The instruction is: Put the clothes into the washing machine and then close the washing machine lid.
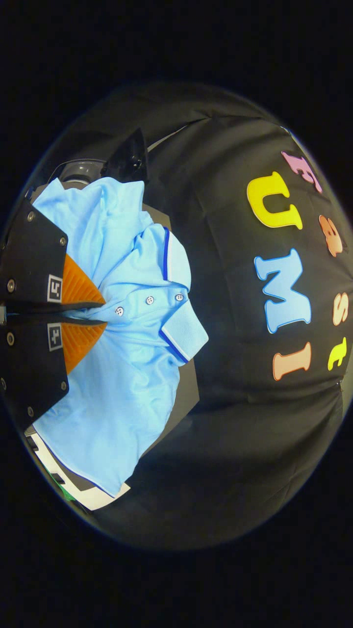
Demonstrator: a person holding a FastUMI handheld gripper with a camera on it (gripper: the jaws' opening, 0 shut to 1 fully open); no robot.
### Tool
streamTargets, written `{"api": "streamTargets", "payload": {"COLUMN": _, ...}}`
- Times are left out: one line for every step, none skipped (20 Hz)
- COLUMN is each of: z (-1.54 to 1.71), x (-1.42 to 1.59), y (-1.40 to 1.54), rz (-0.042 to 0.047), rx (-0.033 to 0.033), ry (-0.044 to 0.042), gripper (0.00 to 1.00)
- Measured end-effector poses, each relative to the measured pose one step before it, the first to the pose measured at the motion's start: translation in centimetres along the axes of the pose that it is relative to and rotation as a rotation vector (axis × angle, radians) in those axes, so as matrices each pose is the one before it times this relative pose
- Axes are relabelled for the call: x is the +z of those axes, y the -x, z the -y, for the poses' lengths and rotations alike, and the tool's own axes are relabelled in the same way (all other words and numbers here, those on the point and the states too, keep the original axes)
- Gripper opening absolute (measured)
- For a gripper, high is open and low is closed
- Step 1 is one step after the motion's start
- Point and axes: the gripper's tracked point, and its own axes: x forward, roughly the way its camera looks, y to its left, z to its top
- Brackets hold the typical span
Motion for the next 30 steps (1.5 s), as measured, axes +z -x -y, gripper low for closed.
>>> {"api": "streamTargets", "payload": {"z": 0.057, "x": -0.065, "y": -0.216, "rz": 0.01929, "rx": 0.01551, "ry": -0.04459, "gripper": 0.01}}
{"api": "streamTargets", "payload": {"z": 0.040, "x": 0.109, "y": 0.027, "rz": 0.01735, "rx": 0.01480, "ry": -0.04785, "gripper": 0.01}}
{"api": "streamTargets", "payload": {"z": -0.017, "x": -0.027, "y": -0.026, "rz": 0.01078, "rx": 0.00973, "ry": -0.04100, "gripper": 0.01}}
{"api": "streamTargets", "payload": {"z": 0.078, "x": 0.048, "y": -0.028, "rz": 0.01184, "rx": 0.00023, "ry": -0.02157, "gripper": 0.01}}
{"api": "streamTargets", "payload": {"z": -0.152, "x": -0.009, "y": -0.070, "rz": 0.00673, "rx": -0.00854, "ry": 0.00885, "gripper": 0.01}}
{"api": "streamTargets", "payload": {"z": -0.148, "x": -0.088, "y": 0.108, "rz": 0.00665, "rx": -0.01675, "ry": 0.02160, "gripper": 0.01}}
{"api": "streamTargets", "payload": {"z": -0.132, "x": 0.356, "y": 0.166, "rz": 0.01026, "rx": -0.02137, "ry": 0.01509, "gripper": 0.01}}
{"api": "streamTargets", "payload": {"z": -0.106, "x": 0.473, "y": 0.417, "rz": 0.02473, "rx": -0.02132, "ry": 0.00230, "gripper": 0.01}}
{"api": "streamTargets", "payload": {"z": -0.448, "x": 0.484, "y": 0.437, "rz": 0.02437, "rx": -0.01593, "ry": -0.00344, "gripper": 0.01}}
{"api": "streamTargets", "payload": {"z": -0.683, "x": 0.531, "y": 0.755, "rz": 0.03510, "rx": -0.01643, "ry": 0.00080, "gripper": 0.01}}
{"api": "streamTargets", "payload": {"z": -0.593, "x": 0.668, "y": 0.613, "rz": 0.03091, "rx": -0.02390, "ry": 0.01076, "gripper": 0.01}}
{"api": "streamTargets", "payload": {"z": -0.656, "x": 0.475, "y": 0.614, "rz": 0.02566, "rx": -0.02331, "ry": 0.01438, "gripper": 0.01}}
{"api": "streamTargets", "payload": {"z": -0.704, "x": 0.221, "y": 0.946, "rz": 0.02403, "rx": -0.02098, "ry": 0.01408, "gripper": 0.01}}
{"api": "streamTargets", "payload": {"z": -0.778, "x": 0.543, "y": 0.785, "rz": 0.02330, "rx": -0.01777, "ry": 0.01169, "gripper": 0.01}}
{"api": "streamTargets", "payload": {"z": -0.718, "x": 0.439, "y": 0.775, "rz": 0.01918, "rx": -0.01619, "ry": 0.01420, "gripper": 0.01}}
{"api": "streamTargets", "payload": {"z": -0.660, "x": 0.546, "y": 0.579, "rz": 0.01309, "rx": -0.01629, "ry": 0.01369, "gripper": 0.01}}
{"api": "streamTargets", "payload": {"z": -0.446, "x": 0.485, "y": 0.632, "rz": 0.01411, "rx": -0.01766, "ry": 0.01262, "gripper": 0.01}}
{"api": "streamTargets", "payload": {"z": -0.554, "x": 0.779, "y": 0.677, "rz": 0.01648, "rx": -0.01453, "ry": 0.01102, "gripper": 0.01}}
{"api": "streamTargets", "payload": {"z": -0.590, "x": 0.877, "y": 0.638, "rz": 0.00898, "rx": -0.01154, "ry": 0.00875, "gripper": 0.01}}
{"api": "streamTargets", "payload": {"z": -0.506, "x": 1.112, "y": 0.685, "rz": 0.01976, "rx": -0.01105, "ry": 0.00811, "gripper": 0.01}}
{"api": "streamTargets", "payload": {"z": -0.424, "x": 1.069, "y": 0.642, "rz": 0.01663, "rx": -0.01091, "ry": 0.00120, "gripper": 0.01}}
{"api": "streamTargets", "payload": {"z": -0.504, "x": 1.045, "y": 0.733, "rz": 0.01891, "rx": -0.00545, "ry": -0.00432, "gripper": 0.01}}
{"api": "streamTargets", "payload": {"z": -0.419, "x": 0.934, "y": 0.705, "rz": 0.01454, "rx": -0.00971, "ry": -0.00489, "gripper": 0.01}}
{"api": "streamTargets", "payload": {"z": -0.260, "x": 0.675, "y": 0.685, "rz": 0.01303, "rx": -0.01111, "ry": 0.00276, "gripper": 0.01}}
{"api": "streamTargets", "payload": {"z": -0.390, "x": 0.756, "y": 0.715, "rz": 0.01305, "rx": -0.00788, "ry": 0.00370, "gripper": 0.01}}
{"api": "streamTargets", "payload": {"z": -0.550, "x": 0.821, "y": 0.741, "rz": 0.01648, "rx": -0.00164, "ry": 0.00200, "gripper": 0.01}}
{"api": "streamTargets", "payload": {"z": -0.534, "x": 0.750, "y": 0.746, "rz": 0.01695, "rx": -0.00031, "ry": 0.00305, "gripper": 0.00}}
{"api": "streamTargets", "payload": {"z": -0.590, "x": 0.680, "y": 0.792, "rz": 0.02279, "rx": 0.00129, "ry": 0.00422, "gripper": 0.01}}
{"api": "streamTargets", "payload": {"z": -0.657, "x": 0.233, "y": 0.685, "rz": 0.01321, "rx": 0.00104, "ry": 0.00623, "gripper": 0.01}}
{"api": "streamTargets", "payload": {"z": -0.828, "x": -0.234, "y": 0.749, "rz": 0.00418, "rx": 0.00793, "ry": 0.00513, "gripper": 0.01}}
